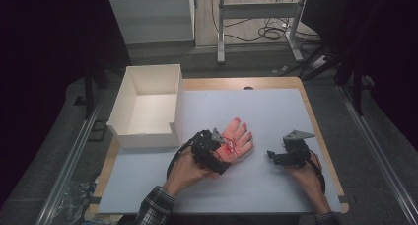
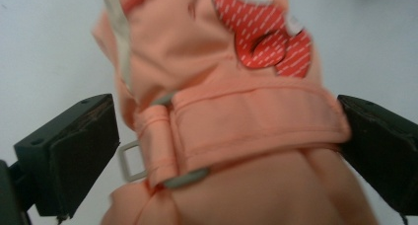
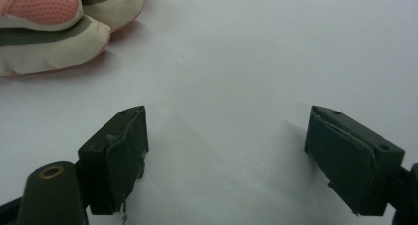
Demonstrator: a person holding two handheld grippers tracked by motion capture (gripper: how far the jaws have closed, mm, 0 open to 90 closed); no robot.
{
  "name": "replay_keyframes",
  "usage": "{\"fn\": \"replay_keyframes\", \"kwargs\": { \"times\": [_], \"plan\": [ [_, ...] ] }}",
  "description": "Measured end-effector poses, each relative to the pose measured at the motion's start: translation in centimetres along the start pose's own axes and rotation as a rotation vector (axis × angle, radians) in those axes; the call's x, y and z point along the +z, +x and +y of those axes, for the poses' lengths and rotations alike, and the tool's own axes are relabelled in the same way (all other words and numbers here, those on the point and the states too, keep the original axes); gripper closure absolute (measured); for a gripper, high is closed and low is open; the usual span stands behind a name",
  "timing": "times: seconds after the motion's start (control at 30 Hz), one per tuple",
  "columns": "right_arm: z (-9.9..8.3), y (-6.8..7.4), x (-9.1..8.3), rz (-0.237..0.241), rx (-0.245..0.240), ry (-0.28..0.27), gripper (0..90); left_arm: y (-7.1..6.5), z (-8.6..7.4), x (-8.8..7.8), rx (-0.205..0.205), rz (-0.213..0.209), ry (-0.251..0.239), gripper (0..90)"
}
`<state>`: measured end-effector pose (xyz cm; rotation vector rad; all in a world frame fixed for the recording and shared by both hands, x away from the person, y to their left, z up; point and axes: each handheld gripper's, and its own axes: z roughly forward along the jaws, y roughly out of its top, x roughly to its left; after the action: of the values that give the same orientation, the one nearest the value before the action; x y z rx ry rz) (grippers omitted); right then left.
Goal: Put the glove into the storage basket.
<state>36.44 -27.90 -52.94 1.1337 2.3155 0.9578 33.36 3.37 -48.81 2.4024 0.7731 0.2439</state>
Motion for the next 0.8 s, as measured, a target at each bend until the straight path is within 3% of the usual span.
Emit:
{"fn": "replay_keyframes", "kwargs": {
  "times": [0.23, 0.43, 0.53, 0.73, 0.8],
  "plan": [
    [0.0, 0.0, 0.0, 0.0, 0.0, -0.002, 16.8, 0.0, -0.4, 1.7, -0.023, 0.003, 0.064, 0.0],
    [-0.1, 0.0, 0.0, 0.0, 0.0, -0.002, 16.8, 0.1, -0.8, 2.7, -0.02, 0.013, 0.122, 1.7],
    [-0.1, 0.0, 0.0, 0.0, -0.001, -0.002, 16.8, -0.3, -1.0, 3.1, -0.007, 0.015, 0.152, 6.2],
    [-0.1, 0.0, 0.0, 0.0, -0.001, -0.003, 16.8, -0.2, -1.0, 2.9, -0.022, 0.004, 0.159, 16.8],
    [-0.1, 0.0, 0.0, 0.0, -0.001, -0.003, 16.8, -0.2, -0.9, 2.8, -0.009, 0.003, 0.159, 22.6]
  ]
}}
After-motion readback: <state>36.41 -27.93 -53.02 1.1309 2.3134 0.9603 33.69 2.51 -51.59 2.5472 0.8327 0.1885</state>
